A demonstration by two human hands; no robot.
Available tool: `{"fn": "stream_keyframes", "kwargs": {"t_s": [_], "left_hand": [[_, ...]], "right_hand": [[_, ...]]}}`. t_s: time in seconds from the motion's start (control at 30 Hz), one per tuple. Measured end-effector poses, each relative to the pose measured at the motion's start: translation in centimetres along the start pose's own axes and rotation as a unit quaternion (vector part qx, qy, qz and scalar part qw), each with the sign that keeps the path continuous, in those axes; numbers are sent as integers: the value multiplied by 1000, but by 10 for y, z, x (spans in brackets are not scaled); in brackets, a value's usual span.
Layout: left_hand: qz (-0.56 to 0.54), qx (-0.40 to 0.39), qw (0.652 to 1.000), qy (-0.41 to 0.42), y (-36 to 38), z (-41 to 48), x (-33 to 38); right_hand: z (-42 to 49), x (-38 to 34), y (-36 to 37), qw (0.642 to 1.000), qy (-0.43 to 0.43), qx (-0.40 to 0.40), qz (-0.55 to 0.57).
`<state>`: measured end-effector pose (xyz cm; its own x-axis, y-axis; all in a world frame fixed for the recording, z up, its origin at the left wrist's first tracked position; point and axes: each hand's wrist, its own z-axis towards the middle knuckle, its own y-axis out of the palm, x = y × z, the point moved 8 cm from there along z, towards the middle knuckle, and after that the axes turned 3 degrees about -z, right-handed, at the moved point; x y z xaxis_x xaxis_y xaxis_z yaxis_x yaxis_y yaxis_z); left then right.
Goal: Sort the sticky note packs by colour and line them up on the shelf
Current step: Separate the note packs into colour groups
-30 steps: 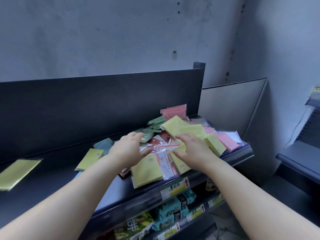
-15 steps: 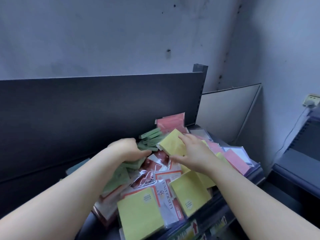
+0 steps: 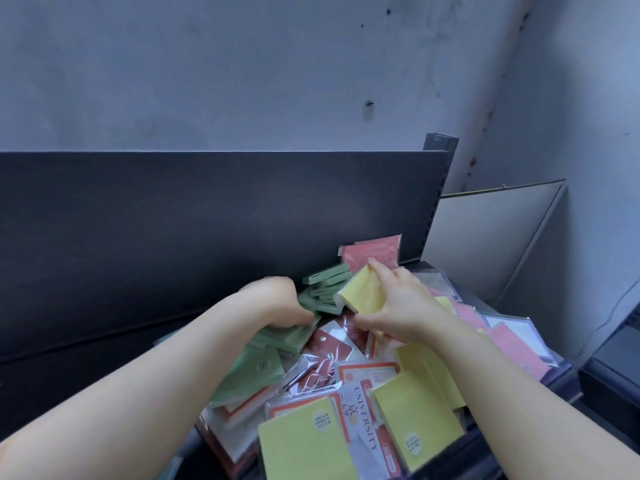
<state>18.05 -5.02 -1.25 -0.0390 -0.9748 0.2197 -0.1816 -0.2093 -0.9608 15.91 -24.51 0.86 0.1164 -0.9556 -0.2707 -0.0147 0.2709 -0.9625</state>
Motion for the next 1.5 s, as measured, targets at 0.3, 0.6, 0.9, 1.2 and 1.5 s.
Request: {"fn": "stream_keyframes", "kwargs": {"t_s": [0.3,0.6,0.9,1.2,1.5], "left_hand": [[-58,73,993,-65,-18,-60,-22],[-81,175,971,-139,-33,-168,-57],[-65,200,947,-244,-14,-264,-132],[-112,179,937,-280,0,-276,-211],[-94,86,975,-183,17,-229,-240]], "right_hand": [[-23,-42,-18,982,-115,81,122],[-76,-90,-6,944,-223,16,243],[-129,-164,28,920,-299,-36,250],[-138,-223,51,927,-316,-37,200],[-127,-285,76,947,-259,-21,187]]}}
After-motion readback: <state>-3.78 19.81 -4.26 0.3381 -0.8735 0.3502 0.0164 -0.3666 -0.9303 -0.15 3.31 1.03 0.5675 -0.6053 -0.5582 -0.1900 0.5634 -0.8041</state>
